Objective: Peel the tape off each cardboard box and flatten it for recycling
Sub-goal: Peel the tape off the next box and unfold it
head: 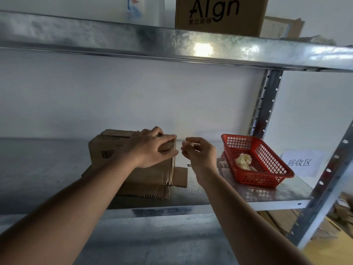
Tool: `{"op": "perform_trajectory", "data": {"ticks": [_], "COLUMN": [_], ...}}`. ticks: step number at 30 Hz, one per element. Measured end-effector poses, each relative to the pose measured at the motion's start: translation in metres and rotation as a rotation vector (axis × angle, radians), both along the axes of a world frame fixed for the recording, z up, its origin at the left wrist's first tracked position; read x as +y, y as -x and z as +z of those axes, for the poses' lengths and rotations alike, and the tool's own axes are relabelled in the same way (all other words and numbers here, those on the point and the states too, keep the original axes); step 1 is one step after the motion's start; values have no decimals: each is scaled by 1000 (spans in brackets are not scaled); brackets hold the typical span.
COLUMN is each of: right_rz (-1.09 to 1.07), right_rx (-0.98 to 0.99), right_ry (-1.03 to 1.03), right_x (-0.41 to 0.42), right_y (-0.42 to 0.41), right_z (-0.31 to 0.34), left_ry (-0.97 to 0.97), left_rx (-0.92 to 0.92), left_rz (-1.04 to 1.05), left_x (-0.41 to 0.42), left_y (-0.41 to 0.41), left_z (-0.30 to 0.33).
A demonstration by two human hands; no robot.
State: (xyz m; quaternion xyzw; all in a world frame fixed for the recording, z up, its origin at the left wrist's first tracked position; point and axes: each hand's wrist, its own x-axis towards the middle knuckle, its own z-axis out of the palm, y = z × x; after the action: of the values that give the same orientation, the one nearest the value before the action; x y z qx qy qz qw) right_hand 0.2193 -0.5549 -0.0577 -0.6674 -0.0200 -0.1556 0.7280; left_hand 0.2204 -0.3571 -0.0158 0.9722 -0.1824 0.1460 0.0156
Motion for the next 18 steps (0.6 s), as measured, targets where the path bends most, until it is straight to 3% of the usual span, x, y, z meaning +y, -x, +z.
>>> {"op": "perform_trajectory", "data": {"ticks": [12, 18], "right_rz": [-349, -420], "right_rx": [-112, -144], "right_ry": [314, 539], "right_x": [-56, -109], "right_y": [21, 23], "right_z": [22, 28], "left_ry": [-29, -30], "left_rx": [-1, 5], "left_rz": [-44, -36], "left_x": [-74, -112], "left_y": [-12, -16], "left_z": [3, 4]}}
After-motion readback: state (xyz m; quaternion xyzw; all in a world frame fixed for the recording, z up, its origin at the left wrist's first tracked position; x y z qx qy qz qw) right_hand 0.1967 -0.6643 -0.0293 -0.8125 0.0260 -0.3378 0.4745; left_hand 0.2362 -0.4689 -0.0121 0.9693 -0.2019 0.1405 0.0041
